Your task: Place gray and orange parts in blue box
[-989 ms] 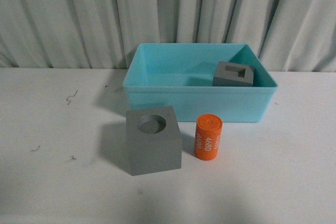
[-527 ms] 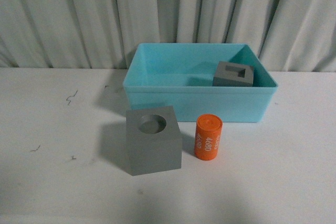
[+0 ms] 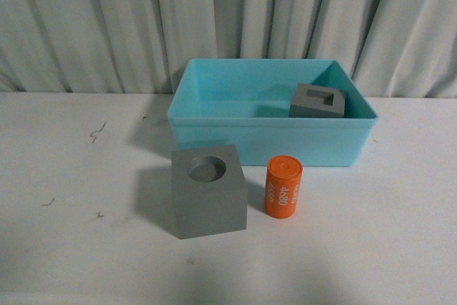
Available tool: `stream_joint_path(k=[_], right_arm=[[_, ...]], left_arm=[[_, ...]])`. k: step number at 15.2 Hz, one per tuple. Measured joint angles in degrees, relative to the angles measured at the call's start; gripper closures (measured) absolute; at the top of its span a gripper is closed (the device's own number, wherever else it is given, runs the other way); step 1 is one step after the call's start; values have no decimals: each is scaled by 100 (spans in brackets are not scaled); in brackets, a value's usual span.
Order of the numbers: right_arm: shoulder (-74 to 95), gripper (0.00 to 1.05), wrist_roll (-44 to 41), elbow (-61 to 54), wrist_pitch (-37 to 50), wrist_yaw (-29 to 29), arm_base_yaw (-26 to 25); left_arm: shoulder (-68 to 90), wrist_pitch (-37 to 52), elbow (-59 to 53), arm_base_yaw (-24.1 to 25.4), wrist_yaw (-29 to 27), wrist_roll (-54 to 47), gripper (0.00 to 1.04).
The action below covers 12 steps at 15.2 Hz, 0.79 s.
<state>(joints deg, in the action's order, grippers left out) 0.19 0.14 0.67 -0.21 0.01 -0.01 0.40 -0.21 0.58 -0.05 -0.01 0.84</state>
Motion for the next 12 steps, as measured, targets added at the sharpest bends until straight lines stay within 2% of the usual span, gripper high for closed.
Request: stream_joint_path(k=[12], right_arm=[[0,6,2,0,0,0,0]], left_arm=[[0,0,0,0,0,2,7]])
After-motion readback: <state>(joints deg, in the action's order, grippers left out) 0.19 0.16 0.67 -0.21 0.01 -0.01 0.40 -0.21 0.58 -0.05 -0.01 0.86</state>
